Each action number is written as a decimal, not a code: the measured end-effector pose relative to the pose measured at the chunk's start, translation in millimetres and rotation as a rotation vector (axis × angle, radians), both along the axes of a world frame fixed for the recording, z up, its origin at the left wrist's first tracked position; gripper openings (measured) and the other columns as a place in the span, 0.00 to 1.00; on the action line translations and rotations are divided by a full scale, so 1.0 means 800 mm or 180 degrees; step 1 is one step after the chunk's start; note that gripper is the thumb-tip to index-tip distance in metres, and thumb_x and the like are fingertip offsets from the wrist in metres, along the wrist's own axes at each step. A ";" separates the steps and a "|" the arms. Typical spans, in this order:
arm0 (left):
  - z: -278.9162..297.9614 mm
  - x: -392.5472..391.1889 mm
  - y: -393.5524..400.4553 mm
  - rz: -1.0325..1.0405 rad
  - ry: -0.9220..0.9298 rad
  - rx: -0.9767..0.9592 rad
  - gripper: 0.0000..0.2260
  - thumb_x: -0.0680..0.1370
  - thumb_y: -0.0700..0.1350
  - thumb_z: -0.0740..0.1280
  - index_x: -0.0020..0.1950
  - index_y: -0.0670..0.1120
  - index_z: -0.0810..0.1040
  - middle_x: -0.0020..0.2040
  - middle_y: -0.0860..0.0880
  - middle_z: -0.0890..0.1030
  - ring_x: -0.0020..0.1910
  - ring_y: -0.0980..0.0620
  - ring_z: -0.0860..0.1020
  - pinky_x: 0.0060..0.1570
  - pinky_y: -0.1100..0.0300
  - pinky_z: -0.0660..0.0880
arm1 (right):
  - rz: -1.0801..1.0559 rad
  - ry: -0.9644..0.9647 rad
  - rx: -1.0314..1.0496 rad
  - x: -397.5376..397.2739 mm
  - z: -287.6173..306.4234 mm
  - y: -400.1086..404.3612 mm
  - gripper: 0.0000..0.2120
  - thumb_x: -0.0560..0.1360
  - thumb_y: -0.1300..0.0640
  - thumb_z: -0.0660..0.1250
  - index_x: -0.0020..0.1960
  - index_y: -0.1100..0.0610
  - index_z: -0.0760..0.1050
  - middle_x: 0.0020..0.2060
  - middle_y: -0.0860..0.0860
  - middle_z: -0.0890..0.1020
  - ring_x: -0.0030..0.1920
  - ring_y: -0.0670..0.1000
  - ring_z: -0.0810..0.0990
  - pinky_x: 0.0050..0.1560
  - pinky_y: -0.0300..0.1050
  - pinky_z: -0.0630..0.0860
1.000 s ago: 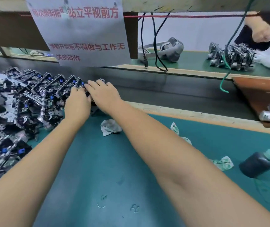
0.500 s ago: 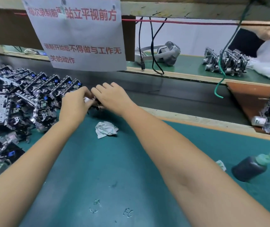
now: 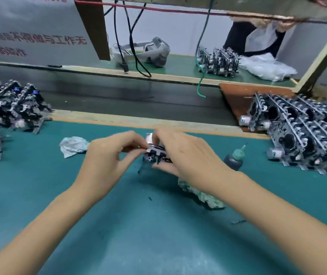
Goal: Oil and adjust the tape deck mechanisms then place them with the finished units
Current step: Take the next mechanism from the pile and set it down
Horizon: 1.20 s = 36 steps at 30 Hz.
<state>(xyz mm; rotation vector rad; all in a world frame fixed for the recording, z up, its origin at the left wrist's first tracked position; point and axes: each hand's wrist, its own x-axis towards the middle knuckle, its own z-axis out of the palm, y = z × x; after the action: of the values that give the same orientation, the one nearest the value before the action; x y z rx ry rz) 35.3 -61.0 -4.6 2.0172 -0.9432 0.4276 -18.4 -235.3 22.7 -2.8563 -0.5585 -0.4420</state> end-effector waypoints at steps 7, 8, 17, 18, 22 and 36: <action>-0.074 -0.073 -0.036 -0.0742 -0.0474 0.0248 0.07 0.76 0.40 0.65 0.42 0.40 0.82 0.46 0.51 0.83 0.46 0.59 0.78 0.51 0.72 0.72 | -0.0019 -0.1164 -0.1307 -0.093 -0.061 -0.043 0.06 0.76 0.62 0.60 0.44 0.55 0.64 0.32 0.50 0.73 0.31 0.52 0.73 0.30 0.44 0.68; -0.078 -0.076 -0.035 -0.0830 -0.0525 0.0368 0.09 0.77 0.43 0.64 0.42 0.42 0.82 0.46 0.51 0.83 0.45 0.58 0.78 0.49 0.70 0.73 | 0.0011 -0.1200 -0.1282 -0.100 -0.070 -0.046 0.06 0.77 0.61 0.59 0.43 0.54 0.65 0.32 0.50 0.73 0.32 0.52 0.73 0.31 0.44 0.69; -0.082 -0.062 -0.035 -0.0874 0.0613 0.1280 0.48 0.61 0.66 0.73 0.73 0.66 0.48 0.73 0.65 0.50 0.73 0.64 0.53 0.70 0.70 0.52 | -0.0195 -0.0849 -0.0072 -0.133 -0.105 -0.084 0.14 0.71 0.46 0.67 0.51 0.54 0.72 0.44 0.51 0.78 0.47 0.52 0.75 0.53 0.46 0.70; -0.083 -0.059 -0.043 -0.0882 0.0683 0.1347 0.53 0.59 0.68 0.73 0.73 0.67 0.42 0.73 0.68 0.47 0.74 0.66 0.50 0.70 0.71 0.50 | -0.0265 -0.0929 0.0143 -0.135 -0.107 -0.089 0.15 0.71 0.46 0.67 0.52 0.54 0.71 0.46 0.51 0.78 0.48 0.52 0.75 0.55 0.46 0.69; -0.079 -0.046 -0.069 -0.0933 0.1058 0.1338 0.55 0.57 0.65 0.77 0.69 0.70 0.39 0.66 0.73 0.53 0.68 0.70 0.57 0.67 0.69 0.56 | -0.0432 -0.0774 0.0476 -0.138 -0.116 -0.105 0.21 0.71 0.44 0.67 0.58 0.54 0.68 0.55 0.51 0.74 0.55 0.52 0.73 0.61 0.47 0.66; -0.077 -0.030 -0.042 -0.1065 0.1433 0.1124 0.55 0.53 0.65 0.79 0.71 0.73 0.47 0.66 0.75 0.60 0.69 0.69 0.61 0.62 0.78 0.59 | -0.0728 0.0129 0.0091 -0.137 -0.113 -0.132 0.23 0.72 0.37 0.61 0.58 0.53 0.72 0.51 0.47 0.77 0.51 0.47 0.74 0.53 0.40 0.66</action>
<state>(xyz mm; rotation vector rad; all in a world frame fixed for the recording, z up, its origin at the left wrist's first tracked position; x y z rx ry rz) 10.9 -94.7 -66.4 2.0798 -1.0890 -0.3880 -127.6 -341.0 -68.0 -2.9056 -0.2165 -0.4228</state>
